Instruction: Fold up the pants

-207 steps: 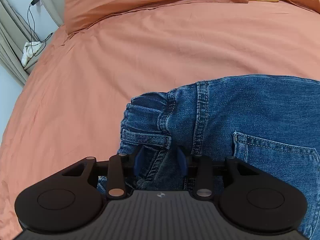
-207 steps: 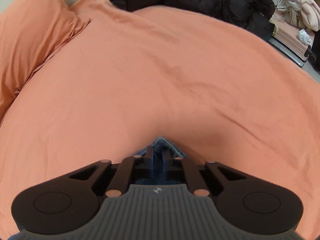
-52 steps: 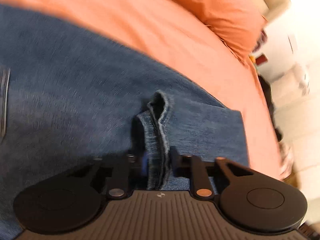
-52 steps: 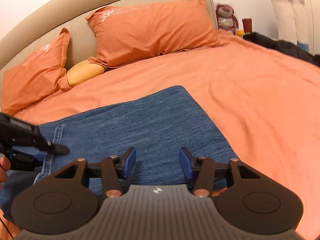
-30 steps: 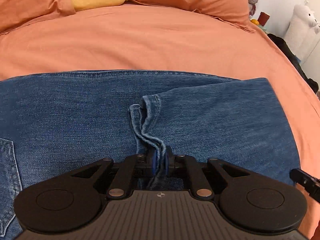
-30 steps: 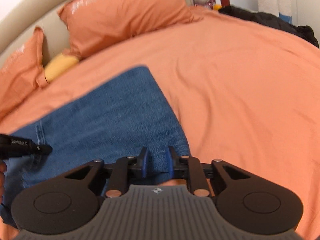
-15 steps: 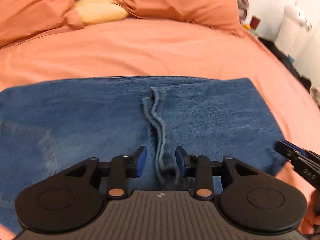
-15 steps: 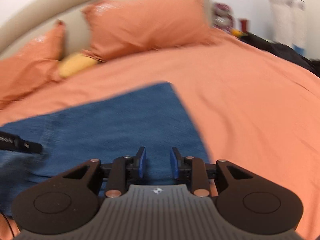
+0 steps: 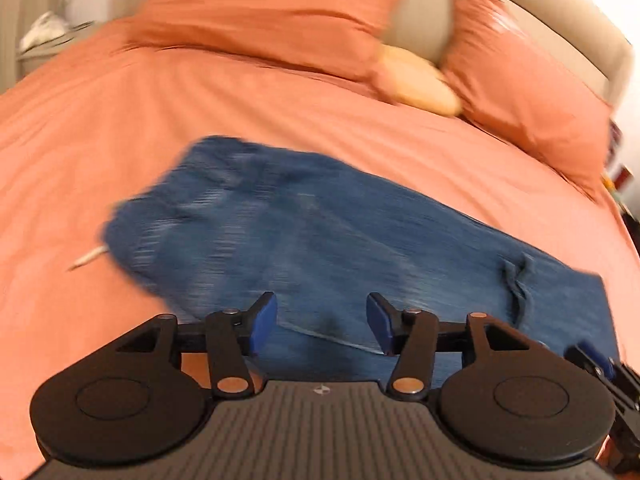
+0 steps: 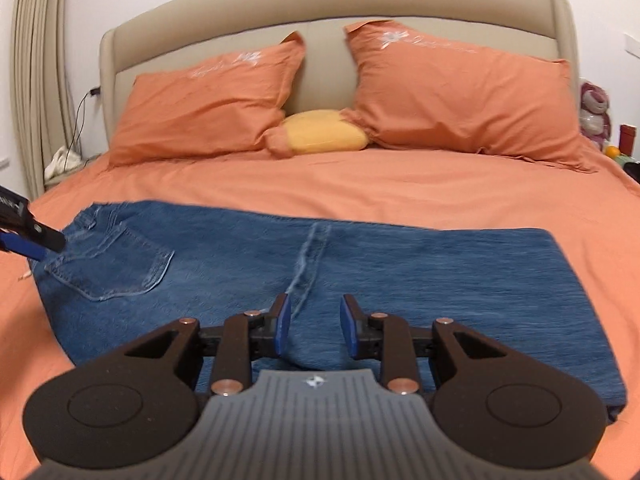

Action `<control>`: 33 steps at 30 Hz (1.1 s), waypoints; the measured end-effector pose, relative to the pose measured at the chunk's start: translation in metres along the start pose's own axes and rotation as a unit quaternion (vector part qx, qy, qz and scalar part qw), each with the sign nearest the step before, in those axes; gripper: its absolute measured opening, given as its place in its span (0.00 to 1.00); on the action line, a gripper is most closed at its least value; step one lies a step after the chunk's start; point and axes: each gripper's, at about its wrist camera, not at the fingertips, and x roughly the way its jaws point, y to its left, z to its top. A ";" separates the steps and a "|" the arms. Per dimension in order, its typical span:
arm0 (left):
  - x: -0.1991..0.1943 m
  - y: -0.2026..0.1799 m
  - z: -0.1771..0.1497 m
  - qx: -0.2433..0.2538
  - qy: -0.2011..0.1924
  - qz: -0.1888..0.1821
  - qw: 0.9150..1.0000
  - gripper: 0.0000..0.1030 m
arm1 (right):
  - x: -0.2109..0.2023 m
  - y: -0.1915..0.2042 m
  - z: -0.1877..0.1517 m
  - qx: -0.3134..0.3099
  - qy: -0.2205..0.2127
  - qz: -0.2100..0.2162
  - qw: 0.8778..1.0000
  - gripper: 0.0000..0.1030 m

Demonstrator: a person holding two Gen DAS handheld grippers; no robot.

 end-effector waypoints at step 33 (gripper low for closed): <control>0.085 0.141 0.019 -0.297 -0.022 0.013 0.955 0.41 | 0.052 -0.006 -0.019 -0.050 0.101 0.007 0.994 0.22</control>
